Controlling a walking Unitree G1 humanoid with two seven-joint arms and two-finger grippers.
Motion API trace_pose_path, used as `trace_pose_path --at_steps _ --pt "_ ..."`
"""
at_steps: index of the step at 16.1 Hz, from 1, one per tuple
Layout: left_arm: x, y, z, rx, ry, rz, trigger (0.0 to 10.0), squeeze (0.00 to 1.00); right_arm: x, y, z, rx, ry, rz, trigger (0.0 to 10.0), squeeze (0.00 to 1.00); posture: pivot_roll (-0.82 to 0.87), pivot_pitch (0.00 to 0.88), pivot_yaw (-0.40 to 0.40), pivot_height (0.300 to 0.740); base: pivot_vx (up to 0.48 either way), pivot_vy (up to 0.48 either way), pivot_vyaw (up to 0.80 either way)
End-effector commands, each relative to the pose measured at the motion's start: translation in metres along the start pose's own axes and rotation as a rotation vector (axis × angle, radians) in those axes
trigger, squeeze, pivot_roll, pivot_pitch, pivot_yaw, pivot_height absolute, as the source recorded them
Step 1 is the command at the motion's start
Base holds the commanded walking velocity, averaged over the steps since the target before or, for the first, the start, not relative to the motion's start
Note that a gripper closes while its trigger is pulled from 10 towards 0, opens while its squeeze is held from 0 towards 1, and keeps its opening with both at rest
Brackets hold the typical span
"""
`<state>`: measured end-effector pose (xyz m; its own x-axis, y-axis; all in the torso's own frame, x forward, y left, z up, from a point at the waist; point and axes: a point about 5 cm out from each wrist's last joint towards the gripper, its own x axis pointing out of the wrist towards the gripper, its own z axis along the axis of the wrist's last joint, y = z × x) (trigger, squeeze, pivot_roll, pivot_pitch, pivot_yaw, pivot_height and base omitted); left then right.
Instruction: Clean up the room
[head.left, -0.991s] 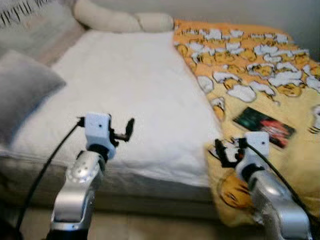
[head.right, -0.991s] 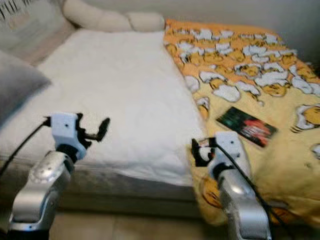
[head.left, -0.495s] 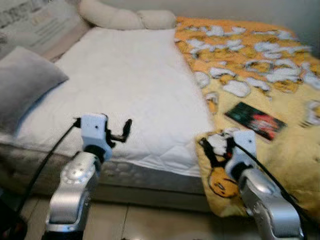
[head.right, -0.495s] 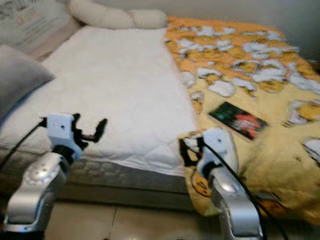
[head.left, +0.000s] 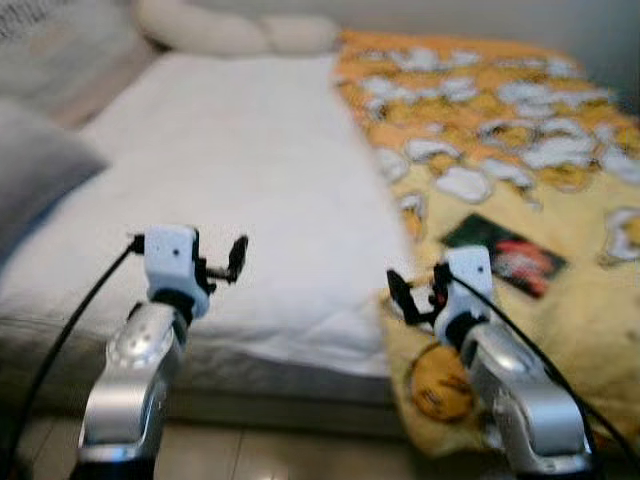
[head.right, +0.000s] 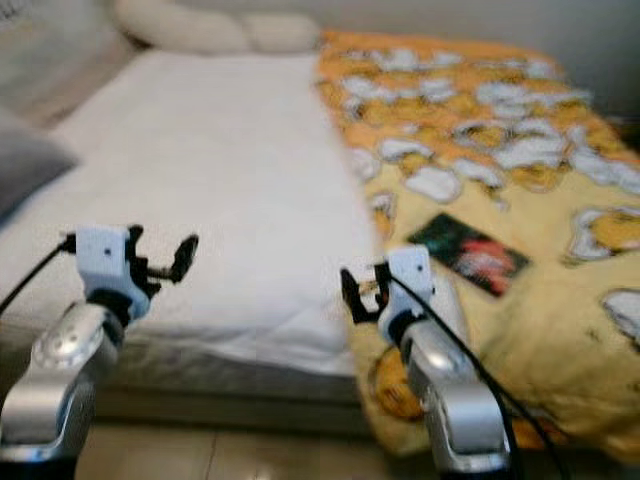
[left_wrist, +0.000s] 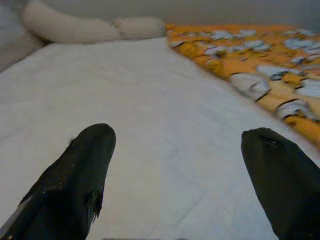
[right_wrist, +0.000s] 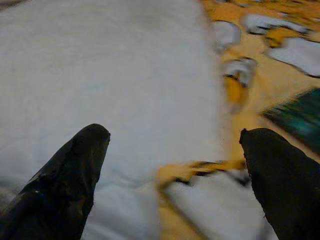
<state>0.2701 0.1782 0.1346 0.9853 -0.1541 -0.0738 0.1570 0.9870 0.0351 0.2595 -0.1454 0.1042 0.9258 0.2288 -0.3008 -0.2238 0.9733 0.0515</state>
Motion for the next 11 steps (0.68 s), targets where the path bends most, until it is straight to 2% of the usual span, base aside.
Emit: trace_pose_path --at_steps 1,5,9,11 --pt "0.002 -0.008 0.000 -0.002 0.004 -0.041 10.0 1.00 -0.001 -0.008 -0.005 0.021 0.036 -0.046 10.0 0.00 -0.01 0.000 0.011 0.740 0.352 0.000 -0.77" --pt "0.000 -0.010 -0.006 0.025 0.037 -0.094 10.0 1.00 -0.002 -0.010 -0.008 0.020 0.051 -0.059 10.0 0.00 -0.01 0.000 0.006 0.740 0.353 0.000 -0.75" --pt "-0.003 -0.009 -0.009 0.036 0.049 -0.107 10.0 1.00 -0.003 -0.014 -0.015 0.024 0.096 -0.074 10.0 0.00 -0.01 0.000 0.001 0.740 0.352 0.000 0.00" --pt "-0.003 -0.009 -0.008 0.043 0.047 -0.117 10.0 1.00 -0.004 -0.013 -0.018 0.061 0.116 -0.071 10.0 0.00 -0.01 0.000 -0.001 0.740 0.354 0.000 0.00"
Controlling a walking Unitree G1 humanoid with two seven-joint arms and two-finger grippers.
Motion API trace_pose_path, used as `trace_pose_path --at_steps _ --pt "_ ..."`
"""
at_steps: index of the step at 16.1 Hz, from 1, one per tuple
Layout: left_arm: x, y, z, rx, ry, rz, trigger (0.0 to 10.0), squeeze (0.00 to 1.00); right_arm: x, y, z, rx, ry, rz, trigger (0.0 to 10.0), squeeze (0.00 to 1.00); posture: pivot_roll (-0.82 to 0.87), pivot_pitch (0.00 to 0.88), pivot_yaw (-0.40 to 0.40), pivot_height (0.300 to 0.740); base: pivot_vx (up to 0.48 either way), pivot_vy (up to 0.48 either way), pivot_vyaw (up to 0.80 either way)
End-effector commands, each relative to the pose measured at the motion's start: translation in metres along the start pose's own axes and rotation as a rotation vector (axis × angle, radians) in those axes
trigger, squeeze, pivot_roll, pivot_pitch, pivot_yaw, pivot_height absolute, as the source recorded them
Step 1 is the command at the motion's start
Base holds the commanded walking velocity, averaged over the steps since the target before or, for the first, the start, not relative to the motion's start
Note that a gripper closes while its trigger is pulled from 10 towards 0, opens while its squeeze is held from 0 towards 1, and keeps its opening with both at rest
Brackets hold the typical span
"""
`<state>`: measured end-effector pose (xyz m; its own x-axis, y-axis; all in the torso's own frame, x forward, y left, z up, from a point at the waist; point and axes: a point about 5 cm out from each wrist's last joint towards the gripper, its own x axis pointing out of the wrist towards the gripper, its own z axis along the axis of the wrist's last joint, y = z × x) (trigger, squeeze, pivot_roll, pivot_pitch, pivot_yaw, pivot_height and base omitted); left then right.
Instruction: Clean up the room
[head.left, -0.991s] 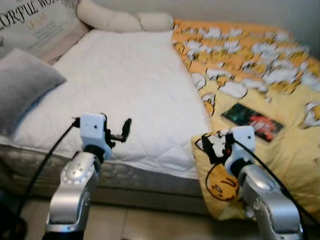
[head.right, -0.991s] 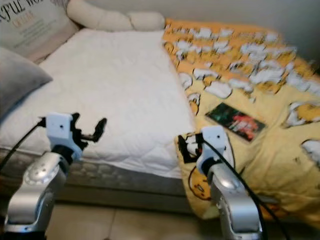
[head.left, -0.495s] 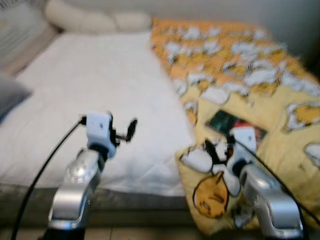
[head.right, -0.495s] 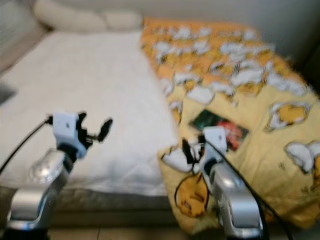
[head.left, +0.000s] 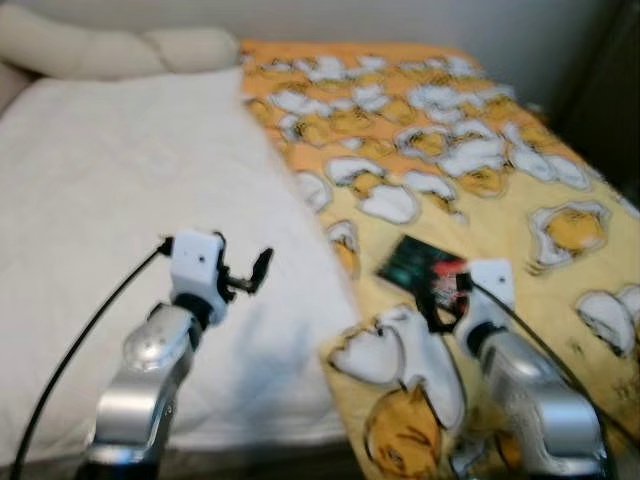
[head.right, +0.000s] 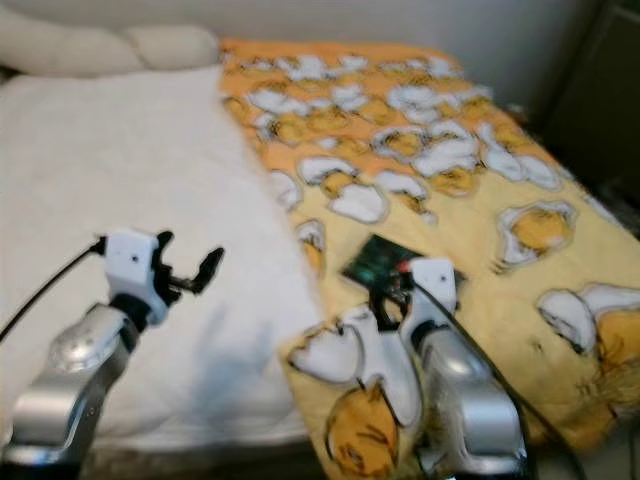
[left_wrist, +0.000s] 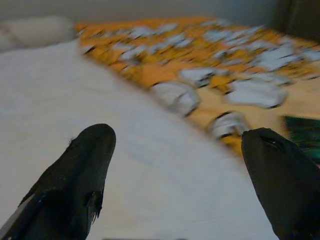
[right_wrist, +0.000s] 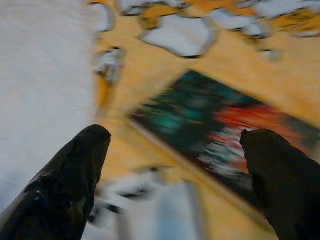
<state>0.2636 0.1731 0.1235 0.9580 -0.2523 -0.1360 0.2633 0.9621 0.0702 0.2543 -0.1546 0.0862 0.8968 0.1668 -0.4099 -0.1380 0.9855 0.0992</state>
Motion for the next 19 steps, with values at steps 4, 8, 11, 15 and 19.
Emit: trace_pose_path --at_steps 4,8,11,15,19 --pt "-0.001 -0.008 0.004 -0.008 0.009 -0.090 10.0 1.00 0.001 -0.025 -0.012 0.134 0.093 -0.145 10.0 1.00 -0.01 0.000 0.014 0.740 0.000 0.000 0.00" --pt "-0.003 -0.005 0.004 -0.002 0.039 -0.118 10.0 0.93 0.002 -0.040 -0.026 0.308 0.192 -0.220 10.0 1.00 0.00 0.000 0.018 0.740 0.000 0.000 0.00" --pt "-0.006 -0.003 0.004 0.014 0.069 -0.178 10.0 0.27 0.006 -0.047 -0.036 0.473 0.219 -0.258 10.0 1.00 0.01 0.000 0.025 0.740 0.000 0.000 0.00" --pt "-0.007 -0.009 0.009 0.024 0.082 -0.293 10.0 0.00 0.019 -0.057 -0.039 0.597 0.233 -0.277 10.0 1.00 0.02 0.000 0.033 0.740 0.000 0.000 0.00" --pt "-0.008 -0.023 0.011 0.046 0.113 -0.499 10.0 0.00 0.035 -0.063 -0.036 0.737 0.196 -0.255 10.0 1.00 0.03 0.000 0.036 0.740 0.000 0.000 0.00"
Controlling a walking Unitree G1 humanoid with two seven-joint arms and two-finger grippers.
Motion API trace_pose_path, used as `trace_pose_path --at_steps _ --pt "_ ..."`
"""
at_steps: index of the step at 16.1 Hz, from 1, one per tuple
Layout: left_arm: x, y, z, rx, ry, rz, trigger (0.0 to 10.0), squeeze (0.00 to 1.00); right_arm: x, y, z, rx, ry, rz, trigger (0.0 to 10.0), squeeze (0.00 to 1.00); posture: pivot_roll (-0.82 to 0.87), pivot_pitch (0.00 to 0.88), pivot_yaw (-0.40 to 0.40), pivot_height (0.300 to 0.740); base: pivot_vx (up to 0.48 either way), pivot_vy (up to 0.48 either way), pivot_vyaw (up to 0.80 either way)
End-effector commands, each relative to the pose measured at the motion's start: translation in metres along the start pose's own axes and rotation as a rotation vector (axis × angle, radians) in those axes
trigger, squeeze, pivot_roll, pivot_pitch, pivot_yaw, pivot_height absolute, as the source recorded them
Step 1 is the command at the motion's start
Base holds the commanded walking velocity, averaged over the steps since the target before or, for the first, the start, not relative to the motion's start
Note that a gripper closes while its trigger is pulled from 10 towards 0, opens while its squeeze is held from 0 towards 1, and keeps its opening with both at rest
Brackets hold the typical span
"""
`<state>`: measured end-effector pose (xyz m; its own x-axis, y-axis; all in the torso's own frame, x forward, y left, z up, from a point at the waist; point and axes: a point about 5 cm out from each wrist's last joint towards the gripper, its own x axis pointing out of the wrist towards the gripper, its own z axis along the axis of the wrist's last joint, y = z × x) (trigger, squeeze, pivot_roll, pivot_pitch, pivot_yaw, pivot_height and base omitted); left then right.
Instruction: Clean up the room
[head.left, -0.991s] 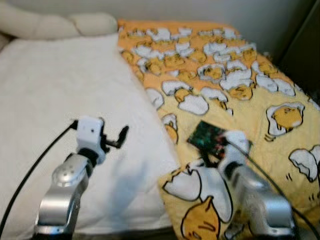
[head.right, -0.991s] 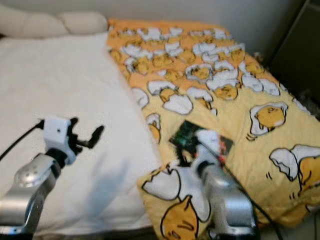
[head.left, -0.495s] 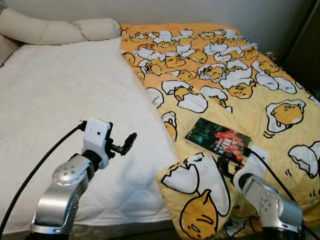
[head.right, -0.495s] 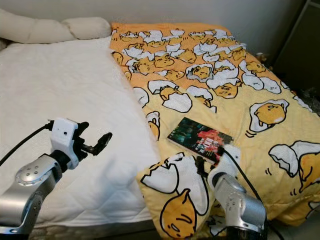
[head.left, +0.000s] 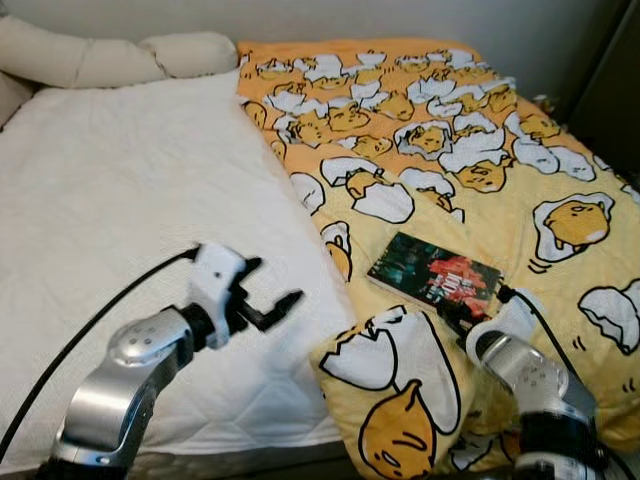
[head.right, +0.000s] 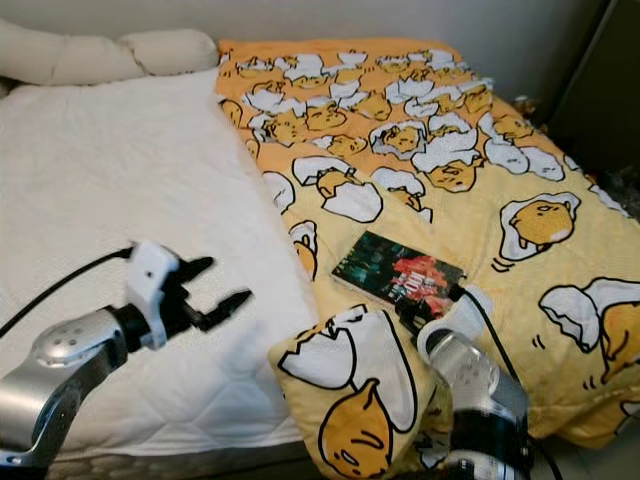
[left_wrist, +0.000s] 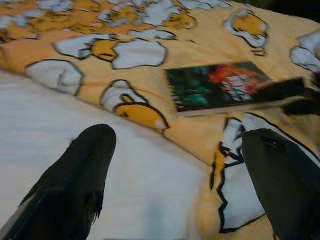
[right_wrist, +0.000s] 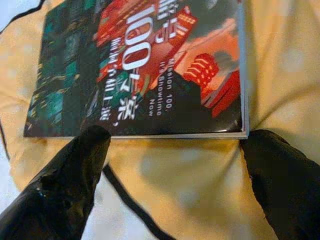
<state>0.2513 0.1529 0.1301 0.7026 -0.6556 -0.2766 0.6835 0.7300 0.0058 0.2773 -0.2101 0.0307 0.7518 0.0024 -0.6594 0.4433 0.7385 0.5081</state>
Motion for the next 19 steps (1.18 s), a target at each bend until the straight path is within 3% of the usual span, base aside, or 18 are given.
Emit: trace_pose_path --at_steps 1,3,4,5,9,14,19 --pt "0.000 -0.001 0.004 0.017 0.001 -0.029 10.0 0.00 0.002 0.004 0.003 0.023 -0.012 0.028 10.0 1.00 0.04 0.000 0.037 0.740 0.000 0.000 0.00" --pt "0.000 0.000 0.007 0.045 0.014 -0.063 10.0 0.00 0.009 0.014 0.010 0.097 -0.031 0.093 10.0 0.87 0.05 0.000 0.046 0.740 0.000 0.000 0.00" --pt "0.000 0.001 0.008 0.047 0.017 -0.068 10.0 0.00 0.012 0.014 0.010 0.124 -0.034 0.091 10.0 0.22 0.05 0.000 0.046 0.740 0.000 0.000 0.00" --pt "-0.001 -0.001 0.008 0.050 0.018 -0.081 10.0 0.00 0.014 0.014 0.009 0.171 -0.033 0.098 10.0 0.00 0.05 0.000 0.045 0.740 0.000 0.000 0.00" --pt "-0.004 -0.006 0.008 0.050 0.017 -0.101 10.0 0.00 0.015 0.011 0.005 0.228 -0.054 0.132 10.0 0.00 0.06 0.000 0.040 0.740 0.000 0.000 0.00" --pt "-0.004 -0.008 0.007 0.066 0.011 -0.100 10.0 0.00 0.007 0.011 0.010 0.284 -0.195 0.235 10.0 0.00 0.06 0.000 0.046 0.740 0.000 0.000 0.00" --pt "-0.002 -0.008 0.009 0.077 -0.002 -0.102 10.0 0.00 0.001 0.003 0.023 0.300 -0.280 0.232 10.0 0.00 0.05 0.000 0.049 0.740 0.000 0.000 0.00"
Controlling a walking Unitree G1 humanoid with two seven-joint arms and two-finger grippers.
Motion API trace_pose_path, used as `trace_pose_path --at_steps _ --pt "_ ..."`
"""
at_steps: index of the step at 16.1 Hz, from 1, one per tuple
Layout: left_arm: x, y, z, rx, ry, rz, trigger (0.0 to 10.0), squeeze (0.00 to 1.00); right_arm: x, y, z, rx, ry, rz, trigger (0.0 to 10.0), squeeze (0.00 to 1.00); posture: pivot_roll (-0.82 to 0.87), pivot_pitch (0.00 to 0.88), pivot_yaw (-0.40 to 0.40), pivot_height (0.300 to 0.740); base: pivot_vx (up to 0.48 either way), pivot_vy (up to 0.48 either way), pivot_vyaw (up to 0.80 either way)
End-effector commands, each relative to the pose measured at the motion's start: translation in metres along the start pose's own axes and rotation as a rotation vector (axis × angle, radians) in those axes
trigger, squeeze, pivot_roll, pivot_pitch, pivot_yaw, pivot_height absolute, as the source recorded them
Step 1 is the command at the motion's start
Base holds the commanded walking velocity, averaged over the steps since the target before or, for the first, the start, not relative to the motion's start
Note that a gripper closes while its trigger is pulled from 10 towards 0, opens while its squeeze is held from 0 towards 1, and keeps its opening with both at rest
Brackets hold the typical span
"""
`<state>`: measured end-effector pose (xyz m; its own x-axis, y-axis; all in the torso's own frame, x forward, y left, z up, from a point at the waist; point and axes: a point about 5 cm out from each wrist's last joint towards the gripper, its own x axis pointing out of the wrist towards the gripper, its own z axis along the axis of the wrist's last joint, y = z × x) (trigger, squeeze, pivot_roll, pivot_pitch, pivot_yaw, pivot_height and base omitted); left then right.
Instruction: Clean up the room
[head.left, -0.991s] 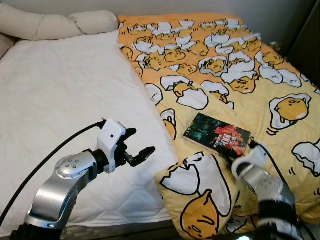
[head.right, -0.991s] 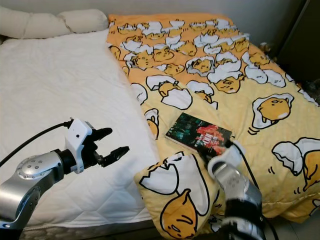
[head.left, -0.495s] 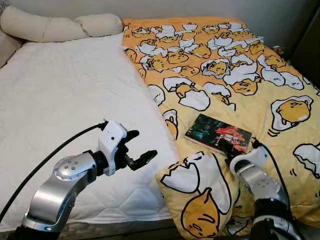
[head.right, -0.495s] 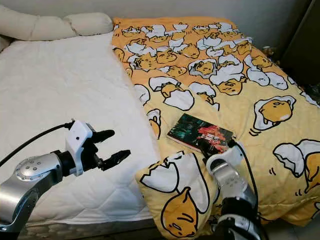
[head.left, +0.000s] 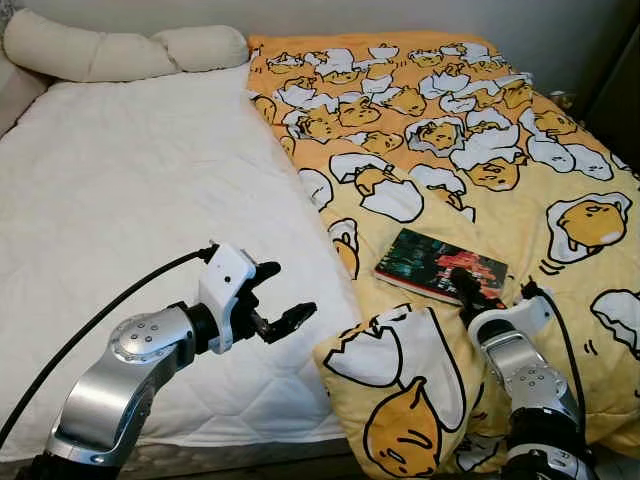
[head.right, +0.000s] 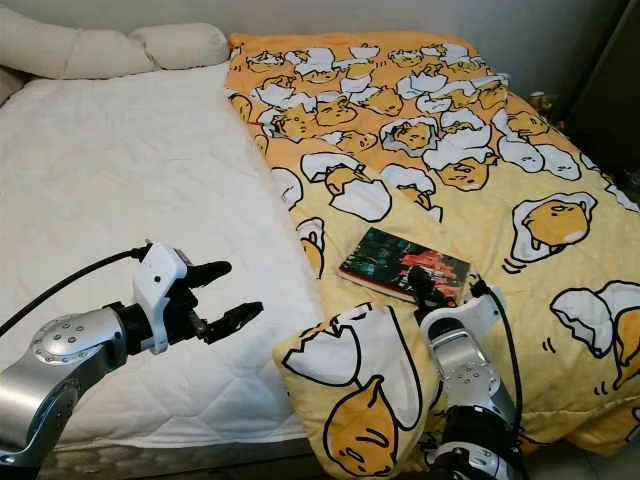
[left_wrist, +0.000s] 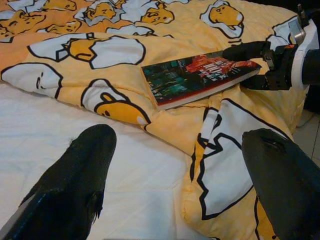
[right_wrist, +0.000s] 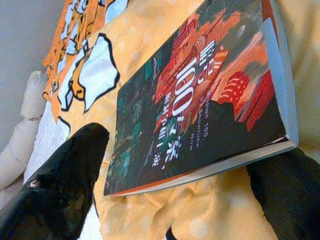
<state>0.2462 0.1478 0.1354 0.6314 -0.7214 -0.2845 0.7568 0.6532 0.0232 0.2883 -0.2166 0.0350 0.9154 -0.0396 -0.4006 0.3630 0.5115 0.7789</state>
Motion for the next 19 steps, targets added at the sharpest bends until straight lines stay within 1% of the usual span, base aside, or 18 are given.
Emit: trace_pose_path --at_steps 1,3,6,9,10,11,12,13,16,17,18,19 --pt "0.000 -0.001 0.004 0.031 -0.008 -0.003 10.0 0.00 -0.002 0.003 0.011 -0.001 -0.051 0.018 10.0 0.00 0.05 0.000 0.048 0.740 0.000 0.000 0.00" --pt "0.000 0.000 0.004 0.035 -0.010 0.006 10.0 0.00 -0.001 -0.004 0.015 -0.001 -0.076 -0.029 10.0 0.00 0.06 0.000 0.046 0.740 0.000 0.000 0.00" --pt "-0.001 0.003 0.005 0.042 -0.022 0.027 10.0 0.00 -0.001 -0.005 0.022 0.023 -0.126 -0.037 10.0 0.00 0.06 0.000 0.050 0.740 0.000 0.000 0.00" --pt "0.001 0.003 0.005 0.040 -0.027 0.016 10.0 0.00 0.006 -0.011 0.020 0.018 -0.116 -0.063 10.0 0.00 0.06 0.000 0.062 0.740 0.000 0.000 0.00" --pt "0.002 0.002 0.004 0.038 -0.028 0.010 10.0 0.00 0.009 -0.012 0.017 0.020 -0.109 -0.069 8.8 0.00 0.06 0.000 0.066 0.740 0.000 0.000 0.00" --pt "0.003 0.001 0.004 0.036 -0.028 0.007 10.0 0.00 0.011 -0.012 0.015 0.021 -0.103 -0.067 4.3 0.00 0.06 0.000 0.067 0.740 0.000 0.000 0.00" --pt "0.004 0.001 0.003 0.035 -0.025 0.002 10.0 0.00 0.014 -0.011 0.012 0.022 -0.092 -0.068 1.5 0.00 0.07 0.000 0.069 0.740 0.000 0.000 0.00" --pt "0.003 0.000 0.003 0.039 -0.017 -0.002 10.0 0.00 0.017 -0.009 0.009 0.027 -0.079 -0.068 0.0 0.00 0.07 0.000 0.069 0.740 0.000 0.000 0.00" --pt "0.000 0.000 0.002 0.044 -0.005 -0.004 10.0 0.00 0.023 -0.002 0.007 0.056 -0.076 -0.049 0.0 0.00 0.08 0.000 0.064 0.740 0.000 0.000 0.00" --pt "-0.001 -0.003 0.001 0.038 0.004 -0.025 10.0 0.00 0.026 0.005 0.008 0.070 -0.078 -0.016 0.0 0.00 0.09 0.000 0.057 0.740 0.000 0.000 0.00" --pt "-0.002 -0.004 0.001 0.034 0.006 -0.034 10.0 0.00 0.027 0.006 0.008 0.070 -0.077 -0.009 0.0 0.00 0.09 0.000 0.057 0.740 0.000 0.000 0.00" --pt "-0.002 -0.007 0.000 0.021 0.013 -0.066 10.0 0.00 0.027 0.008 0.008 0.078 -0.076 0.005 0.0 0.00 0.08 0.000 0.054 0.740 0.000 0.000 0.00"
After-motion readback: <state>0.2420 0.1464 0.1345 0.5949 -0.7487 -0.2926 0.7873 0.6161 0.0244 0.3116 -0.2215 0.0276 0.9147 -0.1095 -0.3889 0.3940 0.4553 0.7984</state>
